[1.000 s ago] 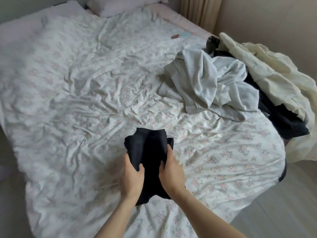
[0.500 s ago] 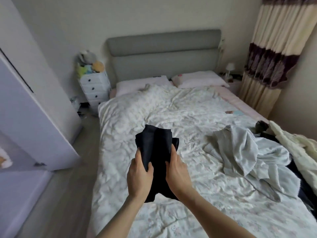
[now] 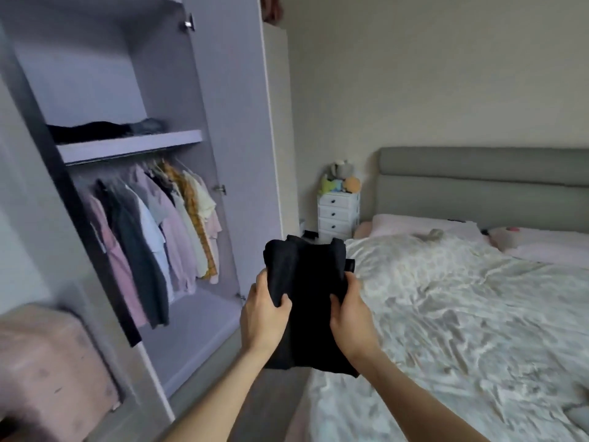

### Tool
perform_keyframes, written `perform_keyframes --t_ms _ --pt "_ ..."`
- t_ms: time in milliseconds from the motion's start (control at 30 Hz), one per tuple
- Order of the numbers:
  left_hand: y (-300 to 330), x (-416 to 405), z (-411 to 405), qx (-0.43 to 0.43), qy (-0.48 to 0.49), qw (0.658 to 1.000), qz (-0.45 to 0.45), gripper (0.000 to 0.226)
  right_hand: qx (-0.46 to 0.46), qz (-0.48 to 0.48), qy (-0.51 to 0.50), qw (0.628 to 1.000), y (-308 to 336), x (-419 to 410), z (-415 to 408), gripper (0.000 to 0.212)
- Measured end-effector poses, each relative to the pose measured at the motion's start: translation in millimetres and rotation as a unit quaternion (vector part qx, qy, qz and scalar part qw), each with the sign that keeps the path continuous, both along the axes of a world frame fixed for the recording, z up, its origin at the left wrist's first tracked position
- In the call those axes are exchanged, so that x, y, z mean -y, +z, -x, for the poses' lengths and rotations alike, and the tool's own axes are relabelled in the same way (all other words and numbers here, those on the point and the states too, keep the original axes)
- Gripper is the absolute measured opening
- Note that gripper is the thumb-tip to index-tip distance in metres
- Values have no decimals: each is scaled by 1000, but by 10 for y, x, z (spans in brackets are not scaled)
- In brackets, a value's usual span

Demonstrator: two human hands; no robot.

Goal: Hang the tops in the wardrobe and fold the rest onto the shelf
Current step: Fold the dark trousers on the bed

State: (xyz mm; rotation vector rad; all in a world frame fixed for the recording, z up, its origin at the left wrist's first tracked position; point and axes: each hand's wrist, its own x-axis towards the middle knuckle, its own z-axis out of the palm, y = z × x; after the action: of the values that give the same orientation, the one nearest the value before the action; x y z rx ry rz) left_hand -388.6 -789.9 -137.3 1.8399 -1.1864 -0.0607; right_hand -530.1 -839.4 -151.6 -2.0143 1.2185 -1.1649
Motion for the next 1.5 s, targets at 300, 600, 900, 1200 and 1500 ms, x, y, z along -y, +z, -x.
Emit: perform_keyframes --t_ms 300,600,900,1200,1500 --pt "786 -300 -2250 62 47 996 33 57 94 29 44 994 583 34 -2227 36" --pt "1371 74 -3374 125 66 988 67 54 127 63 65 988 1111 511 -3380 35" --pt "1274 1259 -3778 86 73 986 121 56 123 99 30 987 1137 1632 -3801 33" --pt "1712 3325 -4575 67 100 977 175 54 151 143 51 977 1590 3781 -4540 34" --pt "2566 4016 -5848 56 155 961 224 48 197 171 158 952 2409 4904 -5828 35"
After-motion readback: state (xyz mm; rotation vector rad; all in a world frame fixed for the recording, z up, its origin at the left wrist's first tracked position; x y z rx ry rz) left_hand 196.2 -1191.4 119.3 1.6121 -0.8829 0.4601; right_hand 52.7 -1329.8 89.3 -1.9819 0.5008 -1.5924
